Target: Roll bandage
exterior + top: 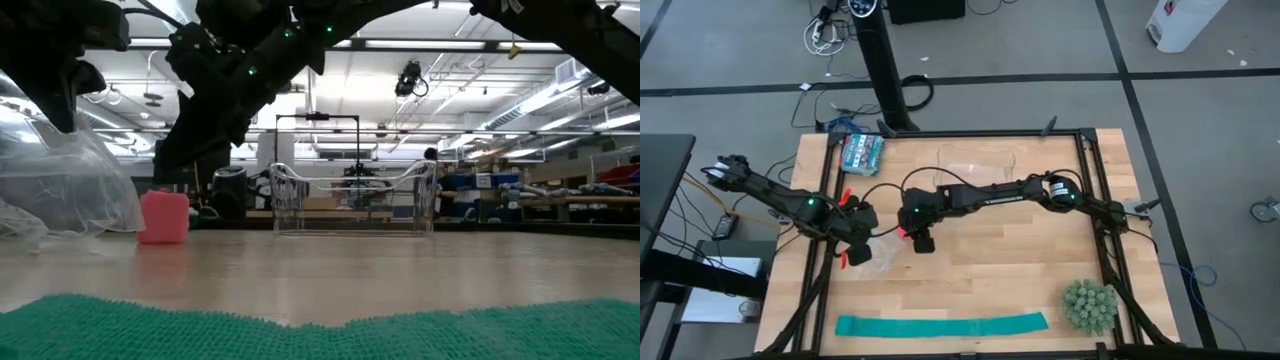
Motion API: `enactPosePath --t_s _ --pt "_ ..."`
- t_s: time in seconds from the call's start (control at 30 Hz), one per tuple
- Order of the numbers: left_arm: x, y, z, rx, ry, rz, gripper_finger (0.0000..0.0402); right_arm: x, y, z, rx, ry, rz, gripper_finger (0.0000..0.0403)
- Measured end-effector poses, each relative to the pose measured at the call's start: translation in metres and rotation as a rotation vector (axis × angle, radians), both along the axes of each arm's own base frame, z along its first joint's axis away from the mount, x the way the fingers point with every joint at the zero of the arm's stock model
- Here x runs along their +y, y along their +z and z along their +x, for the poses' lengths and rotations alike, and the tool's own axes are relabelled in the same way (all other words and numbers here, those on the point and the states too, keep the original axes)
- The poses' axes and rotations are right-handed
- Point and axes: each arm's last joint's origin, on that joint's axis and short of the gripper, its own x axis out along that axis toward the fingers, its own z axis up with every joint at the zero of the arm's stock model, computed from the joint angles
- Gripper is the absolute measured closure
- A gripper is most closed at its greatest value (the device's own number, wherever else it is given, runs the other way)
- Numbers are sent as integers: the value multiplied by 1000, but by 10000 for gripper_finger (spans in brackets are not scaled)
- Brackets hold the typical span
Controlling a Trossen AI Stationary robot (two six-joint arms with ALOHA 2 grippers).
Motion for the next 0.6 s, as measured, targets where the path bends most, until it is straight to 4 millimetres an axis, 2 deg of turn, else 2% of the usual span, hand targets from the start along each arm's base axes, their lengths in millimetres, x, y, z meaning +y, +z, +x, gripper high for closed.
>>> enactPosePath --t_s 0.33,0.6 --pt "0 0 0 -4 25 -10 396 -7 -13 3 -87 54 -66 243" --pt "0 0 1 -18 28 -9 396 -13 -29 -1 -56 70 -44 243"
